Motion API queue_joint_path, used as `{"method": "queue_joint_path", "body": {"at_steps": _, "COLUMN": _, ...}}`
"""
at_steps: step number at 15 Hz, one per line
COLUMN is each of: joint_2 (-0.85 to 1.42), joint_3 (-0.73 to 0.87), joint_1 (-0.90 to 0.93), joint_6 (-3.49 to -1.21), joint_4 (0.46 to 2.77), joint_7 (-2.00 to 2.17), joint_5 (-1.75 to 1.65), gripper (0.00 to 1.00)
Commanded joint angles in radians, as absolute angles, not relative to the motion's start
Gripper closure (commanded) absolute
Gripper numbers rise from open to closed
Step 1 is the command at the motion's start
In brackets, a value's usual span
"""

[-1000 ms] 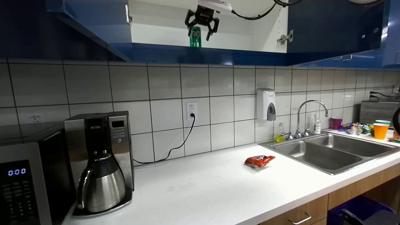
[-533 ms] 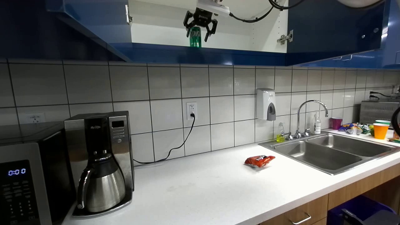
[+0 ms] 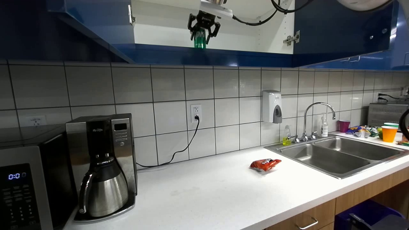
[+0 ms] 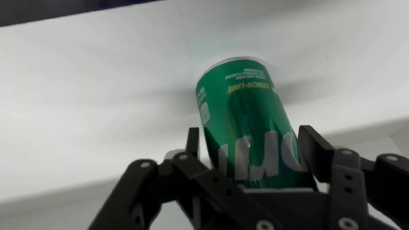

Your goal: Remove the can from the cupboard

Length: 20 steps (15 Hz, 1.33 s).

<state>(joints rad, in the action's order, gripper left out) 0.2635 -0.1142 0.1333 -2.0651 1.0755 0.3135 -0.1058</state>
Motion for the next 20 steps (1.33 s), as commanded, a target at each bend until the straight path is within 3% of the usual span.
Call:
{"method": "queue_joint_path", "body": {"at_steps": 1, "joint_2": 0.288, "joint_3": -0.11, "joint_1": 0.146, "joint_6": -2.087, "joint_4": 1.043, "joint_7": 0.344, "joint_5": -0.129, "gripper": 0.51}}
{"method": "queue_joint_path", "body": {"at_steps": 3, "joint_2": 0.291, "joint_3": -0.11, "joint_1": 0.146, "joint_6": -2.092, "joint_4": 1.045, "joint_7": 0.344, "joint_5": -0.128, "gripper": 0.61}}
{"method": "queue_joint_path", "body": {"at_steps": 20, "joint_2": 0.142, "joint_3": -0.109, "joint_1": 0.156, "joint_6": -2.025, "joint_4": 1.078, "joint_7": 0.339, "joint_5": -0.122, "gripper": 0.61}}
